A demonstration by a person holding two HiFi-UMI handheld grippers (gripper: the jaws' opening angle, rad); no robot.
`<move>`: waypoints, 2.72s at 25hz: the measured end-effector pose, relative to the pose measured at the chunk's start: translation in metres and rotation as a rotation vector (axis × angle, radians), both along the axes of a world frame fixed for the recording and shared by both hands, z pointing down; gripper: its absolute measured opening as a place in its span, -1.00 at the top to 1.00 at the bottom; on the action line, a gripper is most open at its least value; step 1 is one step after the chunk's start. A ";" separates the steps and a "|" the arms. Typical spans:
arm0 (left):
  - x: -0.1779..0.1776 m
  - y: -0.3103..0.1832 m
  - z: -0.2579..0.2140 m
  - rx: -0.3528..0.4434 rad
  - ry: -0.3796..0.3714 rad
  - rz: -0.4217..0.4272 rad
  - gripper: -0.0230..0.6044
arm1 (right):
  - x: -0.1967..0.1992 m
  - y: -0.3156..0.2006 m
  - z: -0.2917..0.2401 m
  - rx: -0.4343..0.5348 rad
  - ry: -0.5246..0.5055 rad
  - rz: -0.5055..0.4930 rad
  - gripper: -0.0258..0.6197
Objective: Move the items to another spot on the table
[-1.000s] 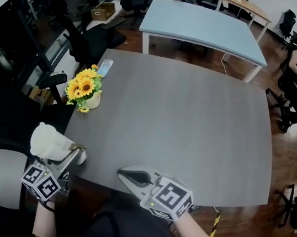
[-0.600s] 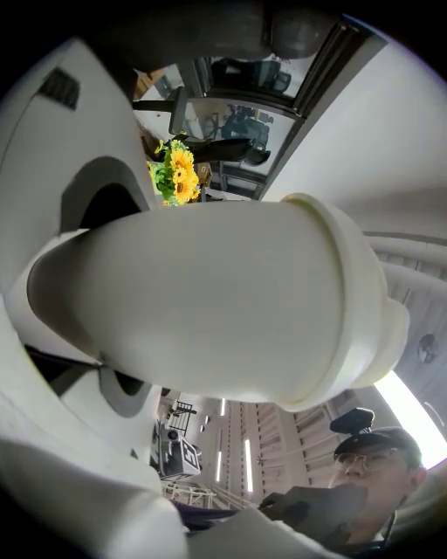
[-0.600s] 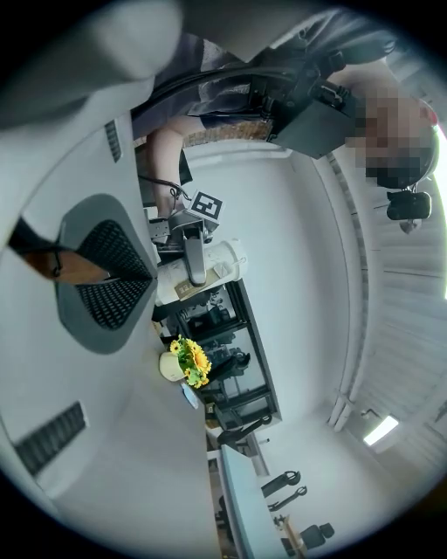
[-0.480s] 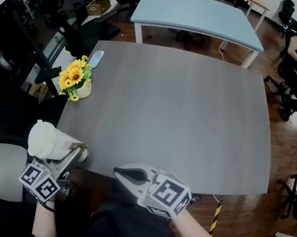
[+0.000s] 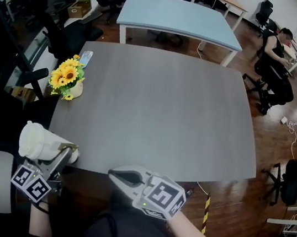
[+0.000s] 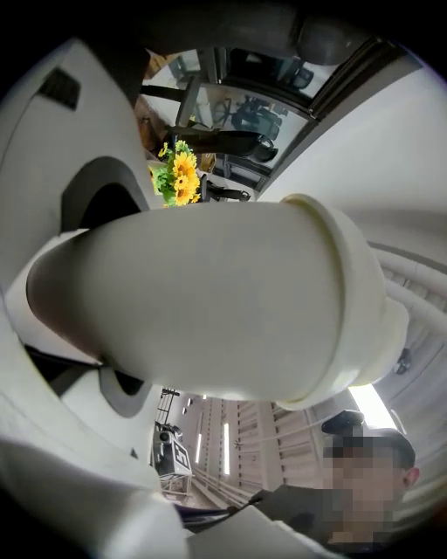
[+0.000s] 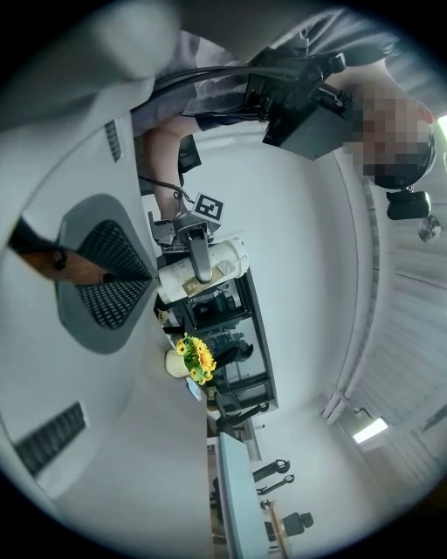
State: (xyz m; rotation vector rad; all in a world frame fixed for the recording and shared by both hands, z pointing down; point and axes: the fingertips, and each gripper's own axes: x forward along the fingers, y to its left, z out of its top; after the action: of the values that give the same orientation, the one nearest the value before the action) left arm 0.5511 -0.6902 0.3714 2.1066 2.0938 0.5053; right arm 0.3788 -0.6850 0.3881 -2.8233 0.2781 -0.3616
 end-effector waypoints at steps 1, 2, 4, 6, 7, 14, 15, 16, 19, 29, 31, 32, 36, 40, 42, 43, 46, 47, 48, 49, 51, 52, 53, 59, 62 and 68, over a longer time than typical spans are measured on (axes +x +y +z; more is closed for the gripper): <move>0.005 -0.004 0.000 -0.013 -0.008 0.006 -0.43 | 0.001 -0.005 0.001 -0.008 -0.007 0.012 0.97; 0.010 -0.008 0.000 -0.027 -0.012 0.011 -0.43 | 0.001 -0.008 0.003 -0.016 -0.015 0.027 0.97; 0.020 -0.010 -0.002 -0.052 -0.015 0.021 -0.43 | 0.000 -0.009 0.003 -0.030 -0.035 0.063 0.97; 0.028 -0.006 -0.003 -0.066 -0.019 0.031 -0.43 | -0.003 -0.010 0.001 -0.037 -0.039 0.100 0.97; 0.031 -0.003 -0.005 -0.074 -0.022 0.034 -0.43 | -0.005 -0.011 0.001 -0.039 -0.041 0.114 0.97; 0.048 0.005 -0.034 -0.149 0.002 0.055 -0.43 | -0.028 -0.016 0.000 -0.065 -0.064 0.175 0.97; 0.049 0.006 -0.038 -0.150 0.006 0.066 -0.43 | -0.031 -0.014 -0.001 -0.069 -0.064 0.182 0.97; 0.050 0.008 -0.040 -0.146 0.010 0.077 -0.43 | -0.035 -0.012 -0.001 -0.071 -0.066 0.188 0.97; 0.042 0.014 -0.046 -0.132 0.030 0.106 -0.43 | -0.048 -0.007 0.001 -0.071 -0.070 0.197 0.97; -0.081 0.057 -0.028 -0.057 0.026 0.189 -0.43 | -0.113 0.043 0.004 -0.071 0.010 0.152 0.97; -0.110 0.070 -0.027 -0.048 0.027 0.199 -0.43 | -0.130 0.058 0.001 -0.074 0.044 0.160 0.97; -0.124 0.077 -0.027 -0.042 0.032 0.208 -0.43 | -0.139 0.064 -0.003 -0.073 0.053 0.160 0.97; -0.188 0.103 -0.030 -0.019 0.055 0.276 -0.43 | -0.175 0.078 -0.016 -0.047 0.055 0.144 0.97; -0.250 0.121 -0.032 -0.008 0.052 0.351 -0.43 | -0.215 0.087 -0.017 -0.058 0.096 0.166 0.97; -0.276 0.129 -0.033 -0.006 0.051 0.376 -0.43 | -0.236 0.093 -0.015 -0.061 0.090 0.180 0.97; -0.287 0.133 -0.034 -0.003 0.052 0.385 -0.43 | -0.246 0.096 -0.011 -0.062 0.077 0.192 0.97; -0.315 0.149 -0.033 0.012 0.054 0.425 -0.43 | -0.273 0.108 -0.003 -0.044 0.061 0.251 0.97; -0.323 0.155 -0.032 0.018 0.058 0.447 -0.43 | -0.280 0.112 -0.002 -0.027 0.067 0.276 0.97; -0.331 0.161 -0.031 0.024 0.063 0.472 -0.43 | -0.286 0.116 -0.001 -0.010 0.074 0.300 0.97; -0.338 0.166 -0.029 0.029 0.069 0.496 -0.43 | -0.290 0.121 -0.002 -0.001 0.077 0.323 0.97; -0.349 0.175 -0.027 0.029 0.070 0.544 -0.43 | -0.293 0.128 -0.002 -0.002 0.069 0.359 0.97; -0.354 0.180 -0.025 0.022 0.063 0.569 -0.43 | -0.294 0.130 -0.002 -0.008 0.062 0.373 0.97; -0.357 0.184 -0.024 0.012 0.053 0.592 -0.43 | -0.294 0.134 -0.002 -0.017 0.053 0.387 0.97; -0.368 0.214 -0.016 -0.021 0.007 0.729 -0.43 | -0.282 0.158 -0.011 -0.064 0.004 0.495 0.97; -0.368 0.223 -0.015 -0.041 0.005 0.795 -0.43 | -0.271 0.170 -0.016 -0.109 -0.020 0.540 0.96; -0.398 0.237 -0.011 -0.055 -0.032 0.929 -0.43 | -0.295 0.178 -0.024 -0.169 -0.081 0.649 0.97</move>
State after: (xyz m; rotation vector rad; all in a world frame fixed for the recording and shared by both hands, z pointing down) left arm 0.1529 -0.4528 0.3603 0.9614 2.9176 0.5324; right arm 0.0842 -0.5065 0.3639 -2.8443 -0.7006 -0.3569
